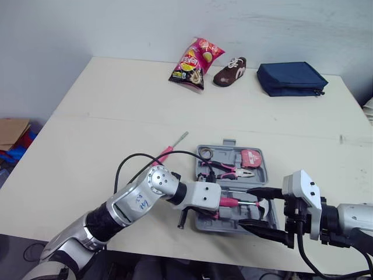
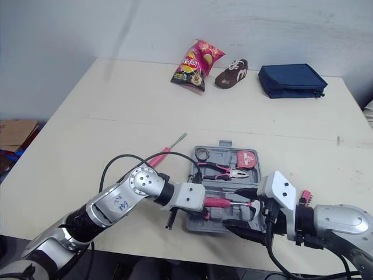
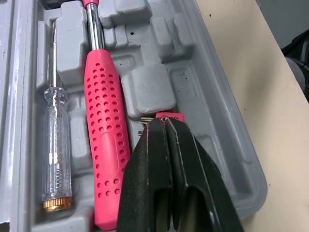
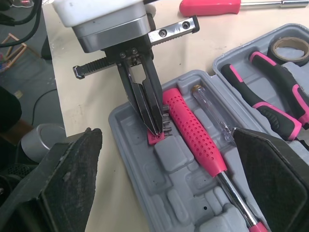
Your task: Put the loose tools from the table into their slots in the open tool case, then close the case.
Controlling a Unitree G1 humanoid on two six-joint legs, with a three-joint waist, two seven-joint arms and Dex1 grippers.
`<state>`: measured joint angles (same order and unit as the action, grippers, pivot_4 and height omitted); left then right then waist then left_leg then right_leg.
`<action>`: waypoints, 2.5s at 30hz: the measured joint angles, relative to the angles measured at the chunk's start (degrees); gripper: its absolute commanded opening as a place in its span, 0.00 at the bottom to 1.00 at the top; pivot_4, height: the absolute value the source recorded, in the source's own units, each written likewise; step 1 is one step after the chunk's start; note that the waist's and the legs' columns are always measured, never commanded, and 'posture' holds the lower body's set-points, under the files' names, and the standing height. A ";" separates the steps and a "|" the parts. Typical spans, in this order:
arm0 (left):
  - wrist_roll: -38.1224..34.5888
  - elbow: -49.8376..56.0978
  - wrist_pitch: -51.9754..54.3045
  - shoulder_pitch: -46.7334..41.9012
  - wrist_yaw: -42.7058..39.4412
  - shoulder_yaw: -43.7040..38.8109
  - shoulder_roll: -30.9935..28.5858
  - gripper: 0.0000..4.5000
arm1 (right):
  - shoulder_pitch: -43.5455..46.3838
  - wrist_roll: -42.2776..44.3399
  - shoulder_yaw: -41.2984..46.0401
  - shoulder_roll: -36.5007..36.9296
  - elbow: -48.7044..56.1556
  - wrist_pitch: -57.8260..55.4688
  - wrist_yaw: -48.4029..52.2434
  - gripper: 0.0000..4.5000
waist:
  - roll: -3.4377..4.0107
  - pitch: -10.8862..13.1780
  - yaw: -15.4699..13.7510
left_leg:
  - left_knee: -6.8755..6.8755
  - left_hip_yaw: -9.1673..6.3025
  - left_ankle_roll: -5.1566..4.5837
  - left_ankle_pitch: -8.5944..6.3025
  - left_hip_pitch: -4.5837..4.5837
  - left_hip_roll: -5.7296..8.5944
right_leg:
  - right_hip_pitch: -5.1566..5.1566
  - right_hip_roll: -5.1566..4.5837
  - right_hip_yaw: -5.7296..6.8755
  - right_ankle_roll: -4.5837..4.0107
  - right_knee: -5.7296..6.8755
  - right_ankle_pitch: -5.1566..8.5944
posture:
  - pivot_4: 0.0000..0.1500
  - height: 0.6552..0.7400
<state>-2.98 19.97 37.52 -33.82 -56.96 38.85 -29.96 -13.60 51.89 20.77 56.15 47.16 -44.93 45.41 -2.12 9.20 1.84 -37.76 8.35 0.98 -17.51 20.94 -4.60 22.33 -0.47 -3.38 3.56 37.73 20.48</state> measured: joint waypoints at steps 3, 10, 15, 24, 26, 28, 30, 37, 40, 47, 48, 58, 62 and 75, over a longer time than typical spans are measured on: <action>-2.60 -0.31 0.46 3.80 0.82 -3.78 1.00 0.01 | 0.75 0.03 0.00 0.00 -0.03 -0.03 -0.33 1.00 | 0.03 -0.03 0.14 | 0.04 -0.01 0.01 0.01 0.00 -0.03 | 0.03 0.02 0.01 -0.01 0.01 0.01 | 1.00 1.00; -4.48 -3.27 -6.88 8.43 0.63 -7.04 1.60 0.01 | 1.58 0.28 0.00 0.02 -0.18 -0.12 -0.52 1.00 | 0.03 -0.04 0.24 | 0.09 -0.01 0.03 0.02 -0.02 -0.04 | 0.03 0.02 0.01 -0.03 0.01 0.01 | 1.00 1.00; -4.47 -4.83 -10.27 8.35 -0.17 -7.04 1.49 0.01 | 2.51 0.28 0.00 0.11 -0.48 -0.16 -0.38 1.00 | 0.03 -0.05 0.24 | 0.21 -0.01 0.03 0.02 -0.05 -0.03 | 0.04 0.02 0.01 -0.05 -0.02 0.02 | 1.00 1.00; -4.76 -5.40 -13.92 10.03 -0.39 -8.21 0.17 0.01 | 3.34 0.26 0.00 0.12 -0.62 -0.21 -0.10 1.00 | -0.02 -0.04 1.00 | 0.81 0.02 -0.11 -0.12 -0.80 -0.05 | -0.83 0.03 0.02 -0.29 -0.26 0.15 | 1.00 1.00; -6.67 -5.53 -11.97 10.06 -1.19 -9.53 0.17 0.01 | 3.31 0.26 0.00 0.12 -0.62 -0.26 -0.10 1.00 | 0.00 0.00 1.33 | 0.82 0.00 -0.08 -0.10 -0.78 -0.08 | -0.77 0.06 0.06 -0.30 -0.23 0.16 | 1.00 1.00; -7.37 -5.55 -10.54 9.55 -2.00 -9.92 -0.25 0.01 | 3.28 0.26 0.00 0.12 -0.62 -0.31 -0.11 1.00 | 0.01 0.02 1.47 | 0.82 0.00 -0.05 -0.08 -0.78 -0.08 | -0.77 0.07 0.06 -0.30 -0.22 0.16 | 1.00 1.00; -7.32 -5.53 -10.36 9.09 -2.60 -9.88 -0.78 0.01 | 3.29 0.26 0.00 0.12 -0.62 -0.32 -0.12 1.00 | 0.01 0.02 1.47 | 0.80 0.00 -0.05 -0.08 -0.79 -0.08 | -0.77 0.06 0.06 -0.29 -0.23 0.15 | 1.00 1.00; -6.92 -5.55 -11.43 7.89 -4.34 -9.60 -2.56 0.01 | 3.64 0.18 -0.01 0.12 -0.61 -0.32 -0.23 1.00 | 0.00 0.05 1.43 | 0.80 -0.01 -0.05 -0.09 -0.78 -0.08 | -0.74 0.04 0.06 -0.28 -0.28 0.15 | 1.00 1.00; -7.83 -5.51 -10.47 7.81 -4.57 -10.17 -2.43 0.01 | 3.63 0.17 -0.01 0.12 -0.61 -0.32 -0.23 1.00 | 0.02 0.09 1.41 | 0.80 -0.02 -0.05 -0.10 -0.78 -0.08 | -0.70 0.04 0.06 -0.28 -0.30 0.15 | 1.00 1.00; -9.42 -5.21 -7.74 6.61 -6.47 -12.10 -3.76 0.01 | 3.52 0.19 0.00 0.12 -0.59 -0.33 -0.22 1.00 | 0.05 0.21 1.27 | 0.76 -0.01 0.18 0.00 -0.55 -0.07 | -0.33 0.03 0.06 -0.24 -0.33 0.14 | 1.00 1.00; -9.40 -5.23 -7.93 6.49 -6.83 -12.40 -4.22 0.01 | 3.47 0.20 0.00 0.12 -0.59 -0.34 -0.22 1.00 | 0.05 0.21 1.26 | 0.76 -0.01 0.20 0.00 -0.52 -0.07 | -0.30 0.03 0.06 -0.23 -0.33 0.14 | 1.00 1.00; -3.91 -7.23 -16.16 5.46 -7.12 -9.94 -4.54 0.01 | 3.07 -0.31 -0.39 0.11 -0.20 -0.32 -0.71 1.00 | 0.07 0.21 1.04 | 0.63 0.01 0.20 0.00 0.00 -0.06 | 0.14 0.02 0.06 -0.19 -0.32 0.12 | 1.00 1.00; -0.12 -7.60 -21.39 5.58 -6.38 -8.46 -4.70 0.01 | 3.20 -0.30 -0.41 0.09 -0.13 -0.33 -1.14 1.00 | 0.10 0.17 1.21 | 0.65 0.02 0.20 0.00 -0.04 -0.06 | 0.11 0.03 0.05 -0.18 -0.31 0.12 | 1.00 1.00; -8.80 -11.50 -16.76 6.09 -9.25 -16.77 -1.95 0.01 | 1.65 0.98 -0.43 0.01 1.07 -0.69 -2.41 1.00 | 0.12 0.22 1.25 | 0.58 0.01 0.16 0.04 0.14 -0.06 | 0.26 0.02 0.06 -0.11 -0.29 0.08 | 1.00 1.00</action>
<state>-11.78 8.47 20.77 -27.73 -66.22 22.08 -31.91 -11.95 52.87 20.33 56.16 48.23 -45.63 42.99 -2.00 9.42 3.09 -37.18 8.36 1.14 -17.47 21.07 -4.66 22.59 -0.44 -3.32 3.45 37.44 20.56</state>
